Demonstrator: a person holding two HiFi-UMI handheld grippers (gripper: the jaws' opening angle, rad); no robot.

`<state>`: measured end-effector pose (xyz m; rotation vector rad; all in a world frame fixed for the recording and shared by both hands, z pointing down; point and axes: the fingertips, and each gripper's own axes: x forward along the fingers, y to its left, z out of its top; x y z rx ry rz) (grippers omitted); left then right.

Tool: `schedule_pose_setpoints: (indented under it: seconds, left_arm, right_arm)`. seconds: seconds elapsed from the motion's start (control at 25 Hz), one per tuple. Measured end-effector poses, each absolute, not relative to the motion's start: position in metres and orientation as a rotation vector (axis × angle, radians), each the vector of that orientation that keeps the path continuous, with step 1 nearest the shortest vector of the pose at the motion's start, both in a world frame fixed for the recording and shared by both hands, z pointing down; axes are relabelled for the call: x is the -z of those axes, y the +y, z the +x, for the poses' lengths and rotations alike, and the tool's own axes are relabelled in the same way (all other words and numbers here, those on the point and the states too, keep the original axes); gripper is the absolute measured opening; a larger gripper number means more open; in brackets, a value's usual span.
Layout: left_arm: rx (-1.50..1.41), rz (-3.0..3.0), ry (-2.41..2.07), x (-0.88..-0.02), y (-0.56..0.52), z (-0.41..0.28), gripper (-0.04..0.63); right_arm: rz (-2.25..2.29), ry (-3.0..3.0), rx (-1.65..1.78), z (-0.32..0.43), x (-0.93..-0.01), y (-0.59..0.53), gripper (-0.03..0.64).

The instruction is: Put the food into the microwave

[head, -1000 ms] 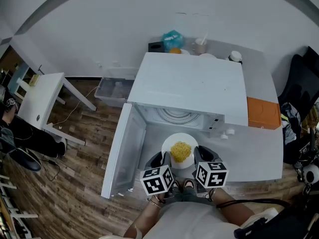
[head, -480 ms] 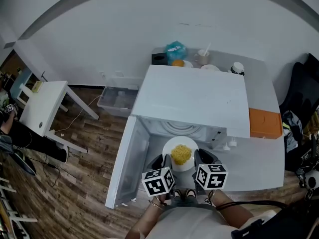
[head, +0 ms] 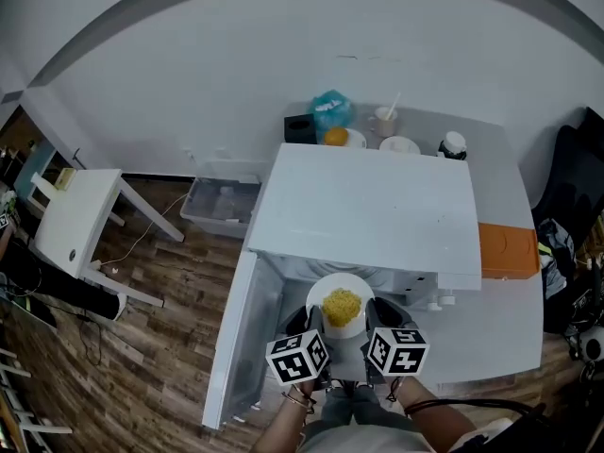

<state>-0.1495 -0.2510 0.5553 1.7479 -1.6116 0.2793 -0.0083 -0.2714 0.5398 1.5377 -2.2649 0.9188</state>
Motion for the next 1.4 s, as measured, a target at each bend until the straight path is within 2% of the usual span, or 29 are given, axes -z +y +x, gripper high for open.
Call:
schedule_pose_setpoints:
  seconds: [0.8,1.4]
  left_arm:
    - [-0.155,1.843,-1.658,-0.578,-0.328,-0.163,0.081]
    - [-0.189,1.977,-1.722,-0.578,-0.37,-0.155,0.081]
  right_arm:
    - [1.805,-2.254,-0.879,-0.017,-0.559,-0.34,0.054]
    - [1.991,-2.183,-0.794,-0.008,-0.569,-0.362,0.055]
